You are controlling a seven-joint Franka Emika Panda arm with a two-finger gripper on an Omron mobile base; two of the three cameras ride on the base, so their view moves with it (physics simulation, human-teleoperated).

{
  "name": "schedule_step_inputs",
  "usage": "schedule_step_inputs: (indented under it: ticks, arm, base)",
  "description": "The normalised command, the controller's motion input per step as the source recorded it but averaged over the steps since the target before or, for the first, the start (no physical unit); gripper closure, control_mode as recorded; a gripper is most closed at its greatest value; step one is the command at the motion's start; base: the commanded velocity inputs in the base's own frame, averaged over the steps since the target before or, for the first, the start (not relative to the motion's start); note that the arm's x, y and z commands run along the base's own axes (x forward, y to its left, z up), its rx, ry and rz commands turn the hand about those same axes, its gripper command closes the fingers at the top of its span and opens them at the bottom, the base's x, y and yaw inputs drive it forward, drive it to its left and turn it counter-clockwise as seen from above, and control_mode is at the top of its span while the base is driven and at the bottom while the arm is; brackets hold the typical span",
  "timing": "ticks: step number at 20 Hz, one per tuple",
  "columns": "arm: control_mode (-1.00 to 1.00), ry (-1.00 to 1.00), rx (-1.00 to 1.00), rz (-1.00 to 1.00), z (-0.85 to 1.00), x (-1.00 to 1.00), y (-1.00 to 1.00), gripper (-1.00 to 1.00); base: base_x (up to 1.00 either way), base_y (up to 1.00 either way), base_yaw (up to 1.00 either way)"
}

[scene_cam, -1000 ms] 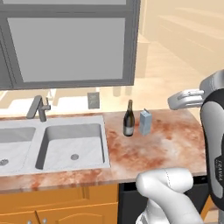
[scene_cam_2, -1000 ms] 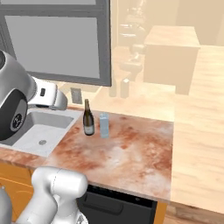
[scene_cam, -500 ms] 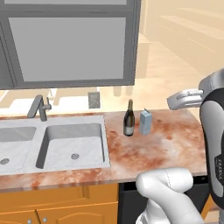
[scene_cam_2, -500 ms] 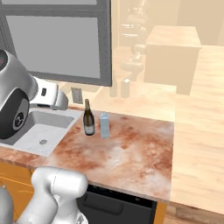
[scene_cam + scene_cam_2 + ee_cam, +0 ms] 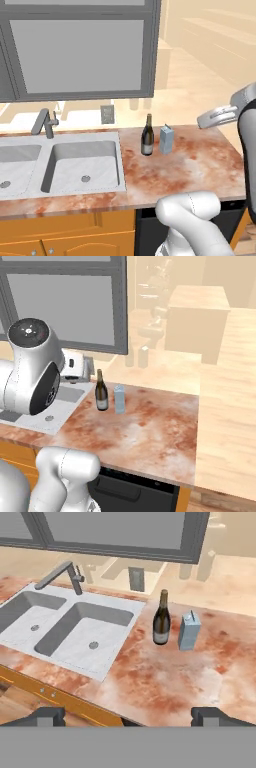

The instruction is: Move the drinks to the dining counter.

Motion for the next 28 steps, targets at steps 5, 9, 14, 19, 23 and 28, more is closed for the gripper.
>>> schedule_step_inputs:
  ticks: [5, 9, 14, 19, 23, 28]
  arm:
    - [-1.0, -0.02, 0.0, 0.21, -0.16, 0.0, -0.18, -1.0]
    - [-1.0, -0.09, 0.0, 0.18, -0.1, 0.0, -0.21, -1.0]
    - [-1.0, -0.25, 0.0, 0.04, -0.15, 0.0, -0.16, -1.0]
    - [-1.0, -0.11, 0.03, 0.0, -0.24, 0.13, -0.13, -1.0]
    - [-1.0, -0.18, 0.08, 0.0, -0.32, 0.28, -0.11, -1.0]
    - [-1.0, -0.03, 0.0, 0.01, -0.18, 0.43, -0.05, -1.0]
  base:
    - [0.0, 0.0, 0.0]
    - [0.0, 0.0, 0.0]
    - [0.0, 0.0, 0.0]
    - [0.0, 0.0, 0.0]
    - [0.0, 0.0, 0.0]
    - [0.0, 0.0, 0.0]
